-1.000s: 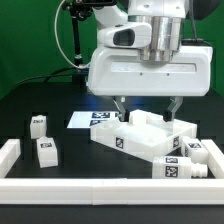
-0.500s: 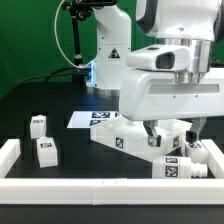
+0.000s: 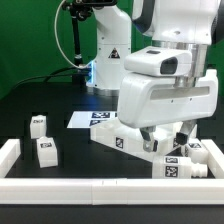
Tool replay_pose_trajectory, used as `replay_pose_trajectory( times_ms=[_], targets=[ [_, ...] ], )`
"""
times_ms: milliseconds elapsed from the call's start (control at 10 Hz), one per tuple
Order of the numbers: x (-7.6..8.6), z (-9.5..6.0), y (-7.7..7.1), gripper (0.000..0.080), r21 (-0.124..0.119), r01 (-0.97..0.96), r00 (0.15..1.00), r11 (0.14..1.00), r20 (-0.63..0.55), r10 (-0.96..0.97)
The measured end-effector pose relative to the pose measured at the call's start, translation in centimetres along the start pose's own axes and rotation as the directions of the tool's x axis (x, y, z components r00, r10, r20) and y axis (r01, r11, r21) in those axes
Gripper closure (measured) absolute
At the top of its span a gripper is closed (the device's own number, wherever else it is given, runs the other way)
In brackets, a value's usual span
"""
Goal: Assemble one leg
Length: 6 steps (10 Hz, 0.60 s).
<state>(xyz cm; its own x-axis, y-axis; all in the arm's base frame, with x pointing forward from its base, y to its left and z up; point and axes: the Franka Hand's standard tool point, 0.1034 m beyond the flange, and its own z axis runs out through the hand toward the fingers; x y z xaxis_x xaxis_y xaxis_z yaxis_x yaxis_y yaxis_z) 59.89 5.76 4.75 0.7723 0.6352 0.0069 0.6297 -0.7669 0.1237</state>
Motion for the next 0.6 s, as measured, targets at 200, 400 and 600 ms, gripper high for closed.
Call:
replay_pose_trajectory(
  times_ms=[200, 400, 600],
  targets=[
    [0.23, 0.83, 0.18, 0.0150, 0.022, 0.071, 0.997, 0.997, 0.030, -0.071],
    [0.19, 0.80, 0.23, 0.0150, 0.022, 0.069, 0.997, 0.997, 0.030, -0.070],
    [0.14, 0.89, 0.17, 0.0150, 0.024, 0.069, 0.997, 0.997, 0.032, -0.070]
  ],
)
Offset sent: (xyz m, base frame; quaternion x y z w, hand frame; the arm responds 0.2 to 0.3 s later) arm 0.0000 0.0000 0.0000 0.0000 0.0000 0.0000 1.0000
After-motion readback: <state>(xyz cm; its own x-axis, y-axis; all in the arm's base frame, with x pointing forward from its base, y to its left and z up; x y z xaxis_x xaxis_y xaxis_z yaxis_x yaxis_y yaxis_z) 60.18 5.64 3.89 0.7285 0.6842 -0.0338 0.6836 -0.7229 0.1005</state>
